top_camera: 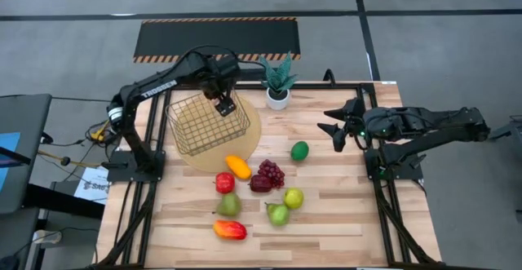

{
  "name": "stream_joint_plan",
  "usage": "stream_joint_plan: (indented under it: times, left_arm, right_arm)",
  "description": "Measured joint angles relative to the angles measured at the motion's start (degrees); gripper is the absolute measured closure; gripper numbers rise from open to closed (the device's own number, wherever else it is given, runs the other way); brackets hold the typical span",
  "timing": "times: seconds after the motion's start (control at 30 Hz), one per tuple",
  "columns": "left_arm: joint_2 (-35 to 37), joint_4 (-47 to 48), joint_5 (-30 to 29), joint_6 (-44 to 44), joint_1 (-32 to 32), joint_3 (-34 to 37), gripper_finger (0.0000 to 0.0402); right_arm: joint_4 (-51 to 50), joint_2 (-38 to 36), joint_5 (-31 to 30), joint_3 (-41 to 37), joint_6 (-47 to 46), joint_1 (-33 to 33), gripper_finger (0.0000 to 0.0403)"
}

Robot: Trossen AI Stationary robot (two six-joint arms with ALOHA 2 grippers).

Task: Build produce basket
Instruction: Put the peach into the wire basket

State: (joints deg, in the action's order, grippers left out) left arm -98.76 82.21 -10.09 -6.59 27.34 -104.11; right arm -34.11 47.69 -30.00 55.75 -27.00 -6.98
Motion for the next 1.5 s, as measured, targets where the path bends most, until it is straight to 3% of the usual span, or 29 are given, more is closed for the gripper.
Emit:
stream_joint_plan:
  times: [0.2, 0.4, 0.8, 1.5]
  left_arm:
    - [0.28, -3.95, 1.35, 2.71, 3.45, 7.38, 0.011]
    - [0.33, -13.65, 4.82, 5.7, 4.54, 14.63, 0.011]
    - [0.33, -24.33, 3.53, 9.0, 4.54, 28.03, 0.011]
    - [0.26, -36.21, 2.53, 10.34, 4.54, 35.32, 0.011]
  right_arm:
    - [-0.2, -0.01, 0.0, 0.0, 0.0, 0.02, 0.0129]
    - [-0.2, -0.01, 0.0, 0.0, -0.02, 0.02, 0.0129]
    - [-0.17, -0.01, 0.0, 0.0, -0.02, 0.02, 0.0129]
    - [-0.15, -0.01, 0.0, 0.0, -0.02, 0.0, 0.0129]
